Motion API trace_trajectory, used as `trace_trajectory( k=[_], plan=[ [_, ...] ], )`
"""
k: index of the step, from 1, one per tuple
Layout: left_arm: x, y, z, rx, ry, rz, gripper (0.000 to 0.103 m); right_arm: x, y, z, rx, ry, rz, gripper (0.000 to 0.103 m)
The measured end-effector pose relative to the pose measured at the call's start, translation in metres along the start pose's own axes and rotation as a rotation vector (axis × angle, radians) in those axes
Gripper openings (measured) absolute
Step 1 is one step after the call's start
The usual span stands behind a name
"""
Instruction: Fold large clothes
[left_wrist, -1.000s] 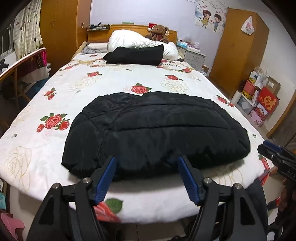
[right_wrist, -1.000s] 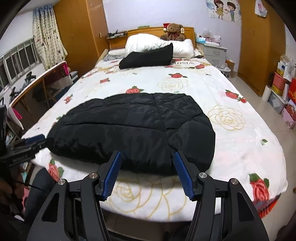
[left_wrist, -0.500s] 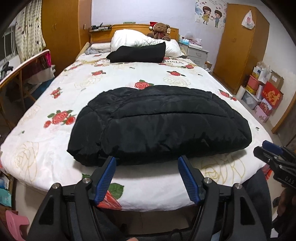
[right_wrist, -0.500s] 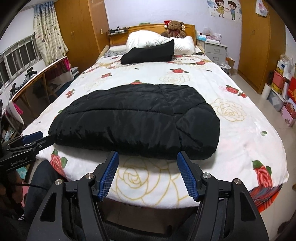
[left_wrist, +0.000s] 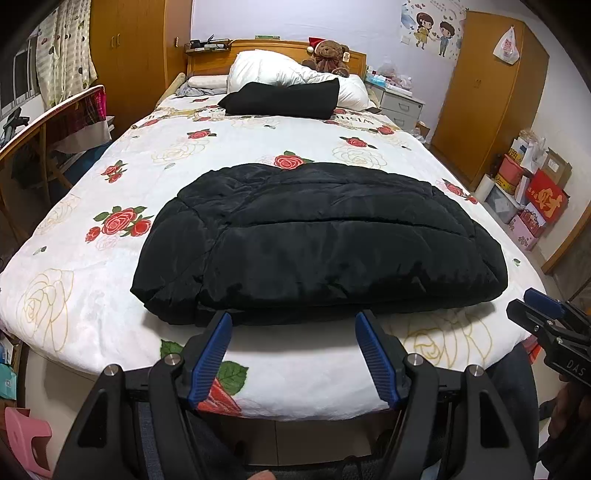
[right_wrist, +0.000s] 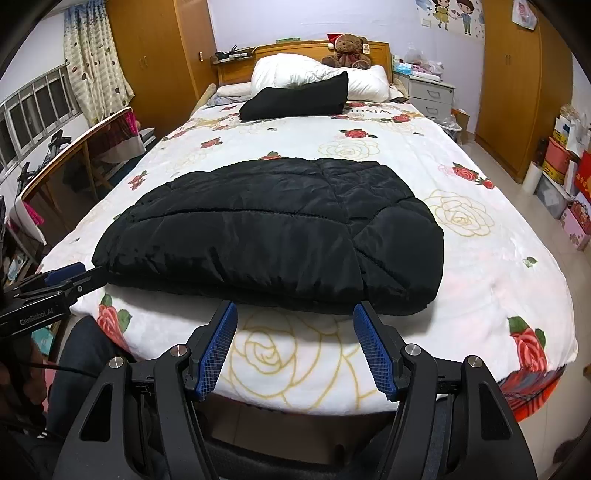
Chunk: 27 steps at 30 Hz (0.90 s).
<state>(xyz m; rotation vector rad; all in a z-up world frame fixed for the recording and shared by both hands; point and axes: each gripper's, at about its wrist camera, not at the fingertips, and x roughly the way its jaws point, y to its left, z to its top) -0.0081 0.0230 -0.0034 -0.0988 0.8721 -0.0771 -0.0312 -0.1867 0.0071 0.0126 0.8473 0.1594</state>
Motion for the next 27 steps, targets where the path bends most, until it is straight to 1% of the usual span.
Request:
trace_trajectory(
  k=[27],
  plan=[
    [-0.0047, -0.0009, 0.0023, 0.004, -0.016, 0.004, 0.071, 0.0022, 0.0018, 0.0005, -0.003, 0.008, 0.0, 0.066]
  ],
)
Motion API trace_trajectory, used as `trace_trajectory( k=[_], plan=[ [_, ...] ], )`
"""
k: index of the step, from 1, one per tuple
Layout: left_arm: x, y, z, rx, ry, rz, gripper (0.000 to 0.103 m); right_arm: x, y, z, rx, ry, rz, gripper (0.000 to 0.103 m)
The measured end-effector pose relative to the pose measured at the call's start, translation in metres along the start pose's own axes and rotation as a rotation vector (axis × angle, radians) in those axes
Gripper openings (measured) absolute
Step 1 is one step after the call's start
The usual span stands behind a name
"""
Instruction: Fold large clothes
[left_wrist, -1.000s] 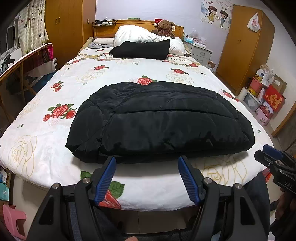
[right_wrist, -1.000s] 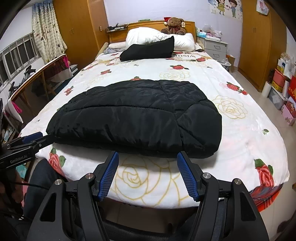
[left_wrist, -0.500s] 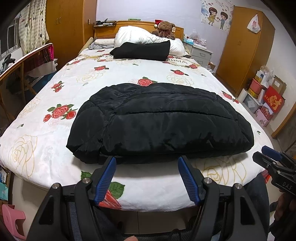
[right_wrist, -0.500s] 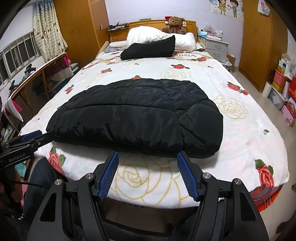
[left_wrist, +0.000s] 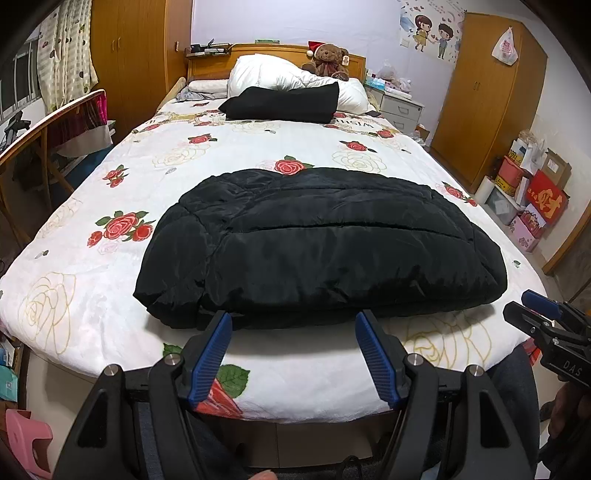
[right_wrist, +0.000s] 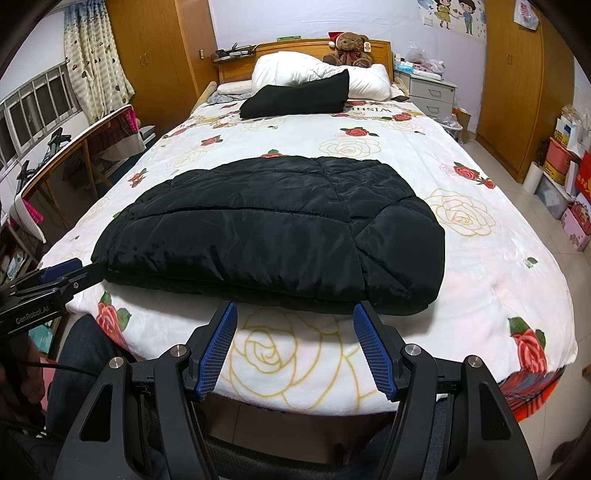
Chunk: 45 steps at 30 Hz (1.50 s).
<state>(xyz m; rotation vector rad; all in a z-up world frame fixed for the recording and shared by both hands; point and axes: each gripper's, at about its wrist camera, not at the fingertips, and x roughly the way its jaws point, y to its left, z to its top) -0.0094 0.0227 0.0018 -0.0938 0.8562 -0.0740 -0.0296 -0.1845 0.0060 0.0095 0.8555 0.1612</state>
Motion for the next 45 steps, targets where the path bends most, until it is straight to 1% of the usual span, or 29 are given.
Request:
trace_trajectory(
  k=[23, 31, 38, 41, 45],
  plan=[
    [-0.0003, 0.0035, -0.0015, -0.012, 0.001, -0.015, 0.071, 0.0, -0.0009, 0.0005, 0.001, 0.002, -0.001, 0.066],
    [-0.002, 0.001, -0.0028, 0.003, -0.008, -0.004, 0.071, 0.0002, -0.0019, 0.0008, -0.001, 0.002, 0.0, 0.066],
    [0.0007, -0.0006, -0.0032, -0.001, 0.006, -0.009, 0.071, 0.0004, -0.0029, 0.0012, 0.0, 0.004, -0.003, 0.066],
    [0.0011, -0.0017, -0.0042, 0.009, -0.002, 0.009, 0.071, -0.0004, -0.0044, 0.001, 0.003, 0.005, -0.006, 0.066],
    [0.0028, -0.0015, -0.0046, 0.008, 0.0, 0.014, 0.071, -0.0005, -0.0054, 0.0015, 0.003, 0.003, -0.009, 0.066]
  ],
)
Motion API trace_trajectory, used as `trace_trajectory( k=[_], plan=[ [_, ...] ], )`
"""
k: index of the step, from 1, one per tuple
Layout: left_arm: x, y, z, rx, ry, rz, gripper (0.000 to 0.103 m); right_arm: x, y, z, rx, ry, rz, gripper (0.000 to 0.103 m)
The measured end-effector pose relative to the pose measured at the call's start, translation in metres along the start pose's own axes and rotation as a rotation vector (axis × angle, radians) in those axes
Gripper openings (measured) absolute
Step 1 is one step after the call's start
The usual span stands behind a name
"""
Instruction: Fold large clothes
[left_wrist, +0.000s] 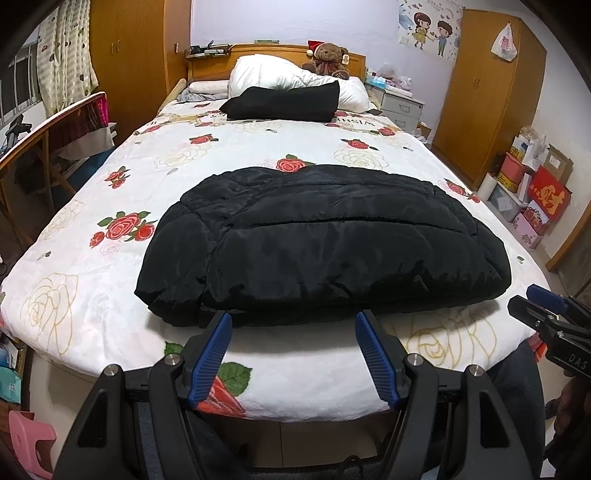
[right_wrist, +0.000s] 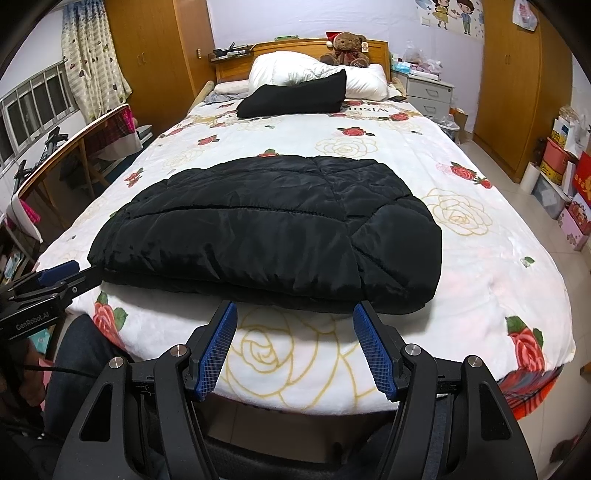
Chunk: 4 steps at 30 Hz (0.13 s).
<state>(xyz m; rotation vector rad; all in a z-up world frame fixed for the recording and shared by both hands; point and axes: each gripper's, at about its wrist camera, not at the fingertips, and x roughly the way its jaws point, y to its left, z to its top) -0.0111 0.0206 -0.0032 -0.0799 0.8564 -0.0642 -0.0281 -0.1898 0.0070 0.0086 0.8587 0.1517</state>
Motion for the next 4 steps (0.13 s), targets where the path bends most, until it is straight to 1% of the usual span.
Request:
trace_trajectory(
  k=[4],
  plan=[
    [0.0003, 0.0015, 0.0001, -0.007, 0.005, 0.0, 0.071, -0.0002, -0.0016, 0.0006, 0.001, -0.001, -0.001, 0.066]
  ],
)
